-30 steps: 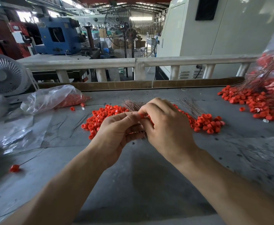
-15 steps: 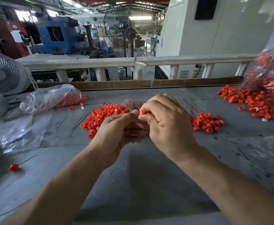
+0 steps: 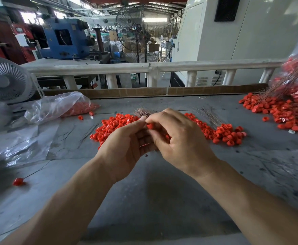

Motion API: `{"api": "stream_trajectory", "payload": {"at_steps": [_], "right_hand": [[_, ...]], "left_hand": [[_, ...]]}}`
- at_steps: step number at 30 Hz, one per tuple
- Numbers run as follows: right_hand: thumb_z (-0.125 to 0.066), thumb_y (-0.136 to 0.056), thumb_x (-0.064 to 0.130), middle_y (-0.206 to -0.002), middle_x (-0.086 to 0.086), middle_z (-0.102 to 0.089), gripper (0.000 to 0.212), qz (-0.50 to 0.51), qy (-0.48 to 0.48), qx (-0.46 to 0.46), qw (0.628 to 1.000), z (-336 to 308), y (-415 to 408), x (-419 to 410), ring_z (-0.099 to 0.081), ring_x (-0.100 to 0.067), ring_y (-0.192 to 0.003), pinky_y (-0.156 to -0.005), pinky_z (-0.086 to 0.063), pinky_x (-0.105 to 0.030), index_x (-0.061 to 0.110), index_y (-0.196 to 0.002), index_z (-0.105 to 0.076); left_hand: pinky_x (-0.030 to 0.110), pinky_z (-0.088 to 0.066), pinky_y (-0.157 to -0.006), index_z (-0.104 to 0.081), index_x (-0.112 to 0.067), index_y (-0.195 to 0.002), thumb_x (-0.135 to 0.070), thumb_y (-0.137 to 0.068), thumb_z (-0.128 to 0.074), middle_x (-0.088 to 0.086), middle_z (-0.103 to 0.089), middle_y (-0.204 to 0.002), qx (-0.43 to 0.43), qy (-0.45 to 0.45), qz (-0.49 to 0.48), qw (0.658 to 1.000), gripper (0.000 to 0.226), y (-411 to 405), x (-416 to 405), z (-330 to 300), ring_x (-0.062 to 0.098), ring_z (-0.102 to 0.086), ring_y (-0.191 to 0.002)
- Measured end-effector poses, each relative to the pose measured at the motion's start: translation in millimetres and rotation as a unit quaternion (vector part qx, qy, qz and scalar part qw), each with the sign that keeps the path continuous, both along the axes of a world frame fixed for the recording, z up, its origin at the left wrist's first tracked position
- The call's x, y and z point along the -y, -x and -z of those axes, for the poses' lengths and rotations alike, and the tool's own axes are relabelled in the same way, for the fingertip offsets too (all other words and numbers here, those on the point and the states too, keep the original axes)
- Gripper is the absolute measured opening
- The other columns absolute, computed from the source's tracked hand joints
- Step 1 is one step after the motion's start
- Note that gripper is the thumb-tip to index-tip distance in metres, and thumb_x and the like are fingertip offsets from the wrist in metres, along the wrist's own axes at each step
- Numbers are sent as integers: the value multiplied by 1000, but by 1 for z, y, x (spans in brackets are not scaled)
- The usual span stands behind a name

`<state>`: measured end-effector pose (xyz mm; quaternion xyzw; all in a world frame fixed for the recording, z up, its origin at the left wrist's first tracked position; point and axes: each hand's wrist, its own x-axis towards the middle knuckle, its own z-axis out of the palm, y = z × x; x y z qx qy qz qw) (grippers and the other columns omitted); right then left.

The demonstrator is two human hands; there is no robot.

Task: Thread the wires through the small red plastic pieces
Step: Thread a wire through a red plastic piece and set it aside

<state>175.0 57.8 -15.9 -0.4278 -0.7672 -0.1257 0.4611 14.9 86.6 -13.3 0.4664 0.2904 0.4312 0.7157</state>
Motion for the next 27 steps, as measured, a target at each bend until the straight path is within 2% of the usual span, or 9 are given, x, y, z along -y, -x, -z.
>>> {"api": "stream_trajectory", "payload": {"at_steps": [5, 9, 14, 15, 17, 19, 27], "right_hand": [[-75, -90, 21, -94, 15, -56, 18, -24, 33, -27, 999, 1, -1, -1, -53, 0, -84, -79, -43, -9, 13, -106, -70], [-76, -90, 14, -95, 14, -61, 14, -42, 55, -72, 995, 2, -1, -3, -58, -1, -85, -78, -46, -11, 13, -103, -69], [-72, -90, 7, -95, 18, -66, 20, -59, 81, -100, 990, 1, 0, -1, -66, -1, -85, -76, -52, -14, 20, -106, -69], [-71, -91, 7, -96, 17, -68, 21, -60, 89, -109, 988, 1, -1, -1, -67, -1, -87, -76, -53, -14, 20, -108, -70], [-69, -92, 8, -99, 12, -72, 21, -50, 107, -117, 986, 2, -1, -2, -68, -2, -89, -77, -54, -14, 18, -110, -71], [-70, -92, 9, -97, 9, -72, 19, -41, 126, -123, 984, 3, -2, -3, -68, -4, -88, -76, -52, -12, 17, -109, -73], [-72, -91, 14, -92, 14, -64, 14, -35, 163, -121, 979, 2, -4, -1, -62, -1, -88, -76, -44, -8, 20, -103, -74]], "left_hand": [[34, -59, -85, -80, -16, -92, -32, -94, -55, 10, -75, -98, -13, -9, -6, 1000, 30, -1, 0, -1, 21, -71, -92], [46, -49, -103, -78, -12, -102, -31, -93, -57, 14, -73, -110, -20, -4, -21, 1000, 30, 0, -1, 2, 26, -67, -103], [54, -43, -110, -63, 7, -125, -23, -89, -64, 33, -62, -124, -21, -3, -74, 997, 46, 0, -1, 2, 34, -58, -108], [52, -46, -107, -63, 8, -123, -22, -86, -66, 31, -64, -118, -22, -8, -84, 996, 47, 0, -2, 3, 34, -59, -106], [41, -56, -90, -68, 3, -113, -21, -80, -69, 21, -67, -105, -27, -24, -98, 995, 41, 1, -2, 3, 30, -62, -96], [31, -59, -75, -70, 0, -105, -19, -75, -71, 17, -68, -97, -34, -38, -108, 993, 36, 2, -3, 5, 26, -64, -88], [25, -58, -63, -73, -7, -91, -17, -70, -77, 8, -71, -86, -45, -51, -133, 989, 24, 3, -8, 10, 17, -67, -76]]}}
